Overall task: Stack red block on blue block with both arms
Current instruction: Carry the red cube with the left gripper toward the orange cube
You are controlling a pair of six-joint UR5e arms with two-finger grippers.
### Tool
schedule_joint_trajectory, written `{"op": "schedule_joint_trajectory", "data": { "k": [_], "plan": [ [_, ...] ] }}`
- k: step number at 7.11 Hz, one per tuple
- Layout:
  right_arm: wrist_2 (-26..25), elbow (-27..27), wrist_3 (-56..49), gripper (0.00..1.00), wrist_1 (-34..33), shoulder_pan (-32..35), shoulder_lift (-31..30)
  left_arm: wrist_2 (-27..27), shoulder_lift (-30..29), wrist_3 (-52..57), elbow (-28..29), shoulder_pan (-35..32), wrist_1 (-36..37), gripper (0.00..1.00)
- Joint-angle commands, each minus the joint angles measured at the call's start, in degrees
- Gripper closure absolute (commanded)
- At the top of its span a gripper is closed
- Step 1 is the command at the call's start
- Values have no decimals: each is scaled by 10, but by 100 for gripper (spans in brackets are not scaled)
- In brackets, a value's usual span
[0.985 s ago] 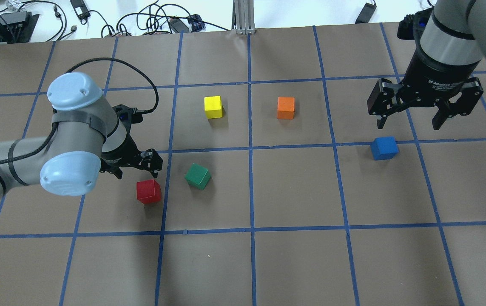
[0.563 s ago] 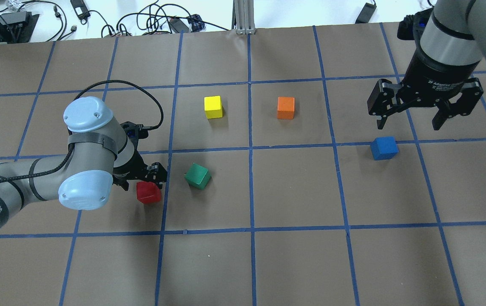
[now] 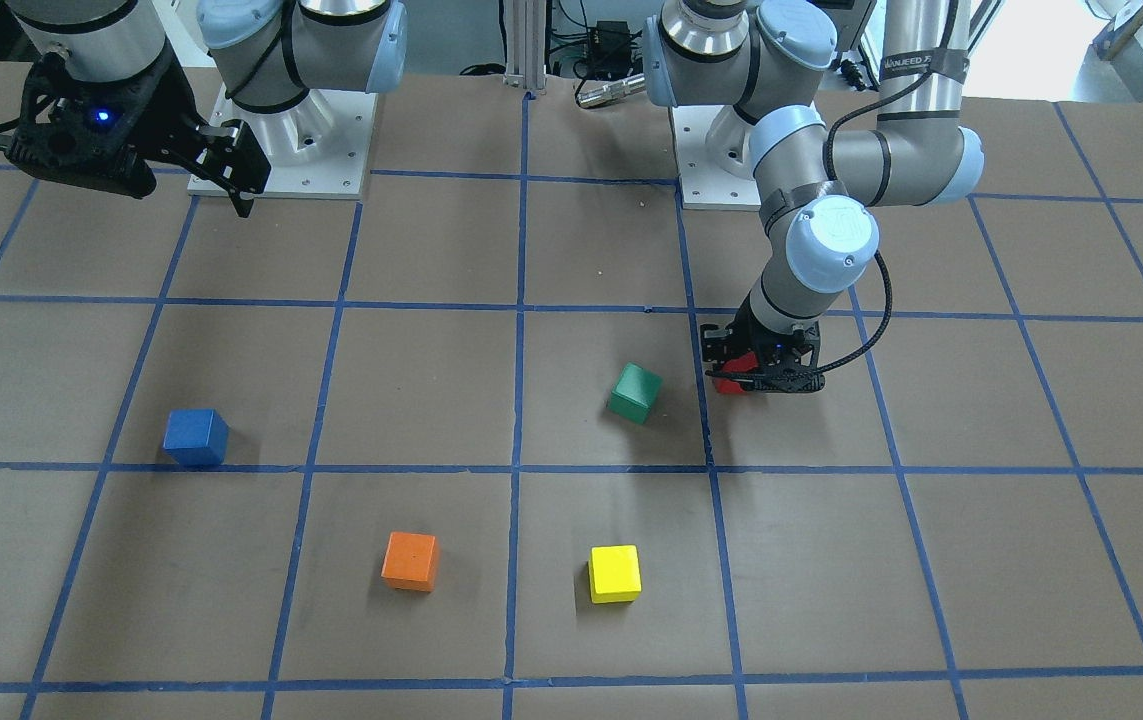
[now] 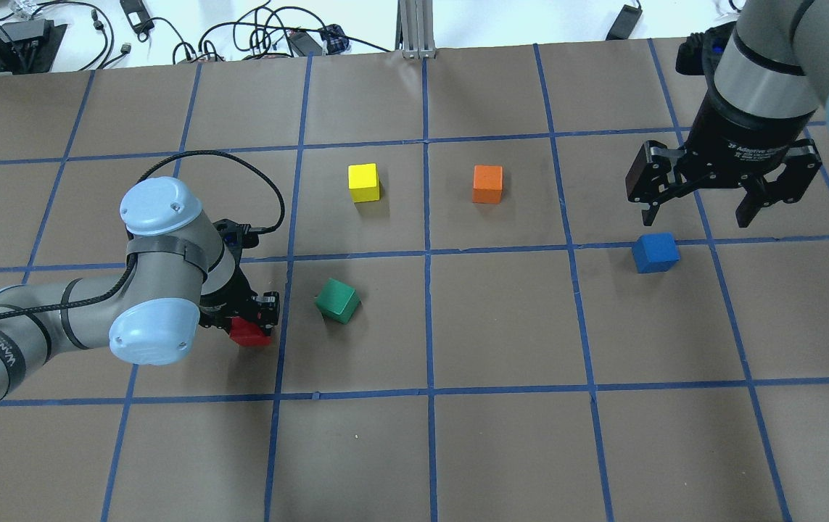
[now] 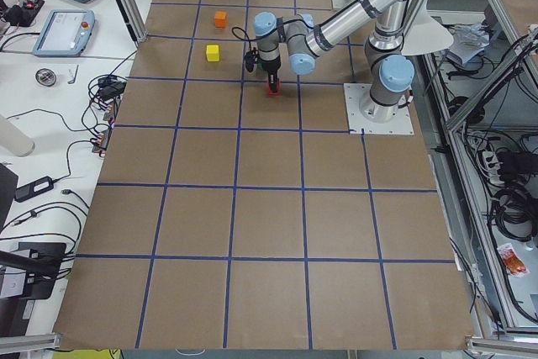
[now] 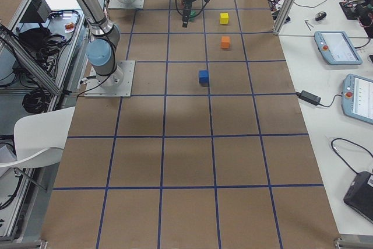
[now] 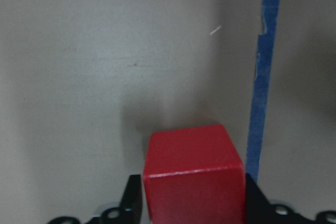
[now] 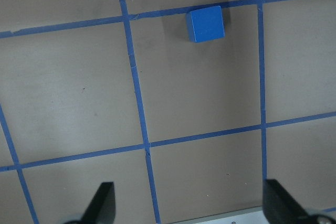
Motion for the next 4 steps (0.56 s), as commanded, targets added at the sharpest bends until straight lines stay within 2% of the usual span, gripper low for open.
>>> {"op": "schedule_joint_trajectory", "data": {
  "k": [1, 2, 3, 4],
  "plan": [
    [1, 1, -1, 0, 0, -1, 0, 0, 11, 2, 43, -9, -19, 100],
    [3, 0, -2, 0, -1, 0, -1, -6, 3, -3, 90, -24, -60, 100],
    [6, -2, -2, 0, -1, 0, -1, -7, -4, -13, 150, -64, -96, 100],
    [9, -4, 0, 0, -1, -1, -1, -13, -18, -68, 217, -115, -136, 100]
  ]
}}
